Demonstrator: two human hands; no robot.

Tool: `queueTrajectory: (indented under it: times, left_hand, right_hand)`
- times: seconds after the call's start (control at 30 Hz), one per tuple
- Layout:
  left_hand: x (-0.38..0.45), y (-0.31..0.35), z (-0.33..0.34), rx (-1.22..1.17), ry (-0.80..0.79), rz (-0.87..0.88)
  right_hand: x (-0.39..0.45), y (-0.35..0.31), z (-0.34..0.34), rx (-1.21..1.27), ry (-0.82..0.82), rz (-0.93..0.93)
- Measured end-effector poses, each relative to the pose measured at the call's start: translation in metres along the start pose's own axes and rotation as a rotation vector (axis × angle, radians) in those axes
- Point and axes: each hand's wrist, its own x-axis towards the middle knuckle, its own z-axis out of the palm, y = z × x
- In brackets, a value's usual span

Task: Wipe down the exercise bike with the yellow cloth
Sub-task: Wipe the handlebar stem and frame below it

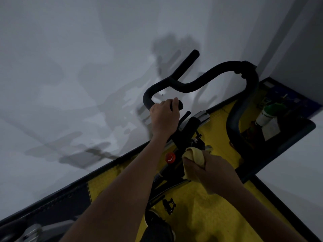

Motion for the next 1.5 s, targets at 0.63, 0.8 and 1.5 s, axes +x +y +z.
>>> queueTrajectory:
  times: [0.63,0.8,1.5]
  left_hand:
    - [-0.001,0.0,0.0,0.02,-0.007,0.013]
    - [-0.003,0.003,-0.003,0.012,-0.013,-0.001]
    - [-0.081,-0.107,-0.148,-0.096,0.136,-0.212]
  right_hand:
    - [0.002,0.013,-0.009,0.006,-0.11,-0.026]
    - [0.009,0.0,-0.016,0.291,0.0,0.059]
    - [0.025,-0.162,0.028,0.842,0.05,-0.157]
